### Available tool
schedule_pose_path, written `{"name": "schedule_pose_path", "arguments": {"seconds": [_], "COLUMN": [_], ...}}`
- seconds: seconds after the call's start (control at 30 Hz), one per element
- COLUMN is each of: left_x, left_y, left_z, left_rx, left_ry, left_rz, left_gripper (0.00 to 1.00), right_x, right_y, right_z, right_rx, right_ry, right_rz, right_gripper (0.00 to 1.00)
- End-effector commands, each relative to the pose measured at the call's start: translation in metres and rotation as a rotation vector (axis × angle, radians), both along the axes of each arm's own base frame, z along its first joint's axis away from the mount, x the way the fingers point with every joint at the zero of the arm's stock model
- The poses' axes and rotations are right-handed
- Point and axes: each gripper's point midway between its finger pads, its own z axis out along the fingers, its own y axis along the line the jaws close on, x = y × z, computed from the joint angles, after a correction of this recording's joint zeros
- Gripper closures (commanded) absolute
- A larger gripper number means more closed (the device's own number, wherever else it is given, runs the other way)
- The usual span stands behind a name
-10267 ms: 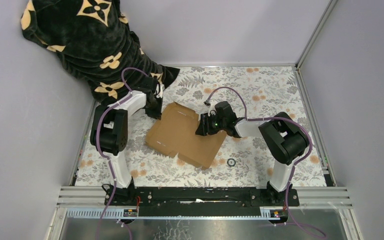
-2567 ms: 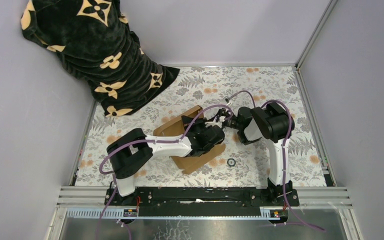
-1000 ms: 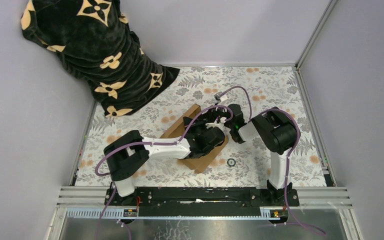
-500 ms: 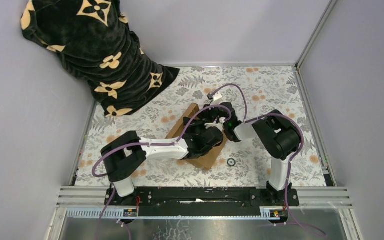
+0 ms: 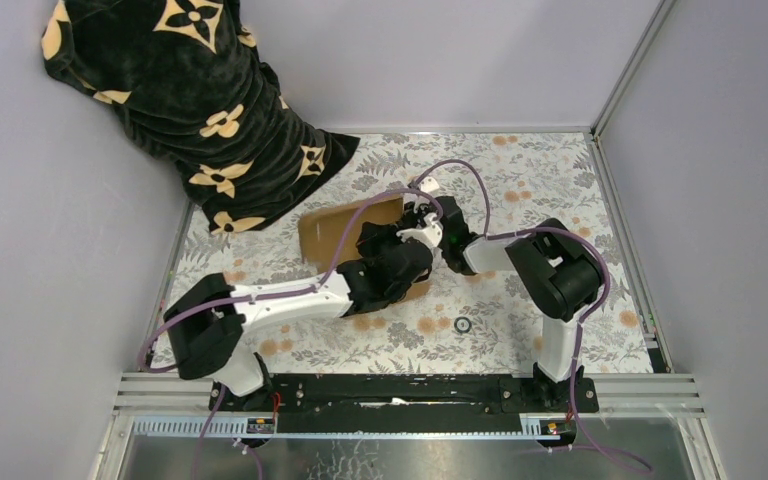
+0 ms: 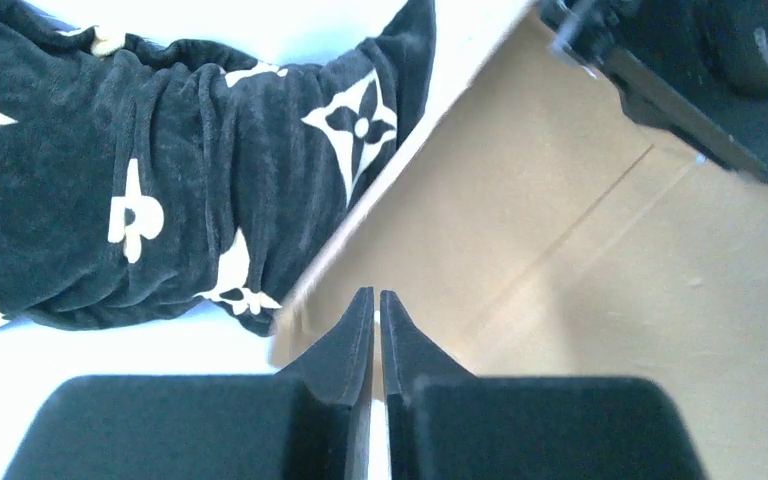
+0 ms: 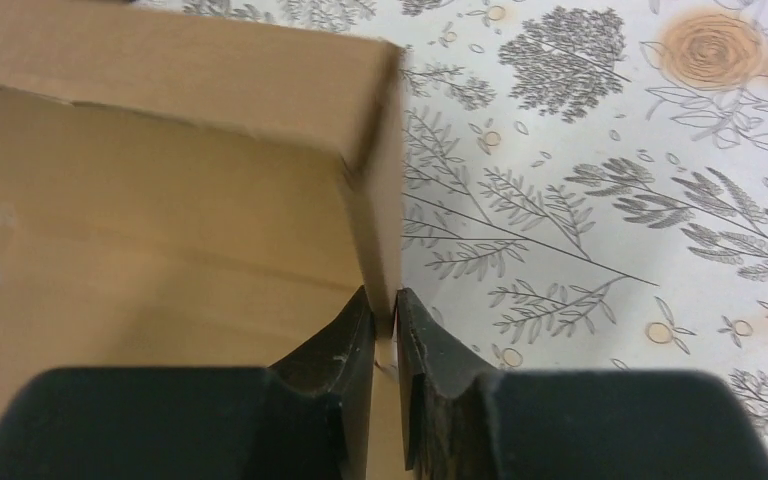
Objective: Fold the paper box
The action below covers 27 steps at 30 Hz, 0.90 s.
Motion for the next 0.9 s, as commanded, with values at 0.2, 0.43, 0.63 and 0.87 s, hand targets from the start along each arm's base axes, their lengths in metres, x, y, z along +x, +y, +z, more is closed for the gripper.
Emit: {"name": "schedule_pose_path", "arguments": {"seconds": [0.2, 0.43, 0.63, 0.87], "left_x": [-0.002, -0.005, -0.003, 0.009], "left_y": [-0.002, 0.007, 0.020, 0.037], "left_z": [0.035, 0.051, 0.054, 0.050], "left_rx": [-0.252, -0.360, -0.443, -0.512], "left_ry": [-0.047, -0.061, -0.035, 0.018], "left_rz": [0.028, 0.056, 0.100, 0.165], "left_gripper": [0.90, 0.88, 0.86, 0.85], "right_x": [0.024, 0.032, 0.030, -0.004], "right_y": [-0.021, -0.024, -0.023, -0.032], "right_z": [0.026, 0.036, 0.041, 0.040], "right_rx": [-0.121, -0.213, -0.322, -0.447], "right_ry": [-0.022, 0.034, 0.124, 0.352], "right_rz": [-0.114, -0.124, -0.069, 0.040], "right_gripper": [0.80, 0.80, 0.80, 0.80]}}
